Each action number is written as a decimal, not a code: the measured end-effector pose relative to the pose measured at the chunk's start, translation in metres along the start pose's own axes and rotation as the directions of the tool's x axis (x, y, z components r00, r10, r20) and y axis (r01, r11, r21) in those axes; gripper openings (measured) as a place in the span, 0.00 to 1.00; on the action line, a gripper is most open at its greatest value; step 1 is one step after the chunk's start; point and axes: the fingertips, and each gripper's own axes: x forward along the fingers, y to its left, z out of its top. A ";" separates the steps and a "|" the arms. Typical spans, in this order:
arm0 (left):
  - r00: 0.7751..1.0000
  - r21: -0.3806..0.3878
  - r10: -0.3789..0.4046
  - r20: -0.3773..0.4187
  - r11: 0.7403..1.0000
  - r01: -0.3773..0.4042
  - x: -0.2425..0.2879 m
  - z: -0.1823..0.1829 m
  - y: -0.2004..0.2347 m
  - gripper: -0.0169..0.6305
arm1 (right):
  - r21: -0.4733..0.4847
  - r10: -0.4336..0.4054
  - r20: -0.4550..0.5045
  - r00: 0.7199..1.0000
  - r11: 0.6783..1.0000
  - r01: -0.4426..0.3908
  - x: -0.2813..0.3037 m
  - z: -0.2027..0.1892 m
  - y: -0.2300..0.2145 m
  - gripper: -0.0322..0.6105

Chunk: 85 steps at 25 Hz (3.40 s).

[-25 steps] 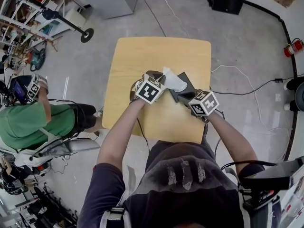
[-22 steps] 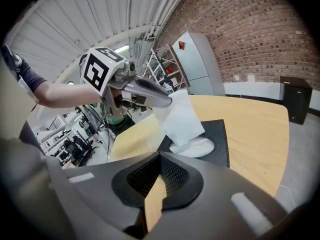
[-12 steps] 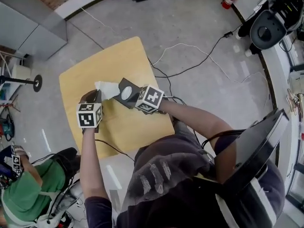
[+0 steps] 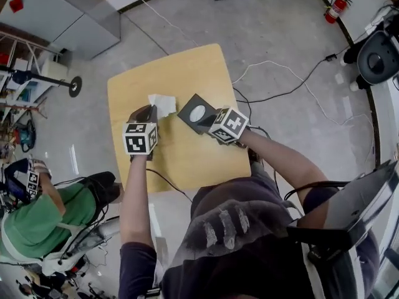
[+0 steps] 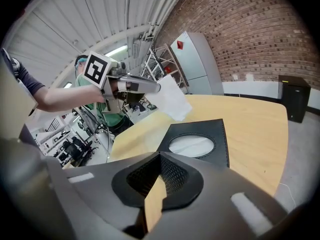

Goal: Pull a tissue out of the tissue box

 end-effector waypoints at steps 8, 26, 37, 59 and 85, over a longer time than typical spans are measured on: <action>1.000 -0.194 -0.005 0.029 0.981 0.011 -0.009 -0.021 0.009 0.04 | 0.022 -0.029 0.016 0.999 0.999 0.029 -0.008 -0.007 -0.005 0.05; 0.988 -0.431 0.062 -0.139 0.895 -0.117 -0.015 -0.140 0.030 0.06 | 0.030 -0.025 -0.002 1.000 0.999 0.025 -0.008 -0.008 -0.008 0.05; 0.942 -0.345 0.184 -0.279 0.897 -0.277 -0.024 -0.185 0.047 0.30 | 0.027 -0.036 -0.010 0.999 0.999 0.036 -0.011 -0.008 -0.005 0.05; 0.964 -0.418 0.190 -0.186 0.872 -0.253 -0.030 -0.185 0.049 0.35 | 0.012 -0.064 -0.053 0.997 0.998 0.065 -0.010 -0.007 -0.010 0.05; 0.981 -0.098 0.077 -0.177 0.991 -0.096 -0.001 -0.172 -0.009 0.34 | 0.014 -0.214 -0.046 0.976 0.977 0.215 -0.006 -0.009 -0.004 0.05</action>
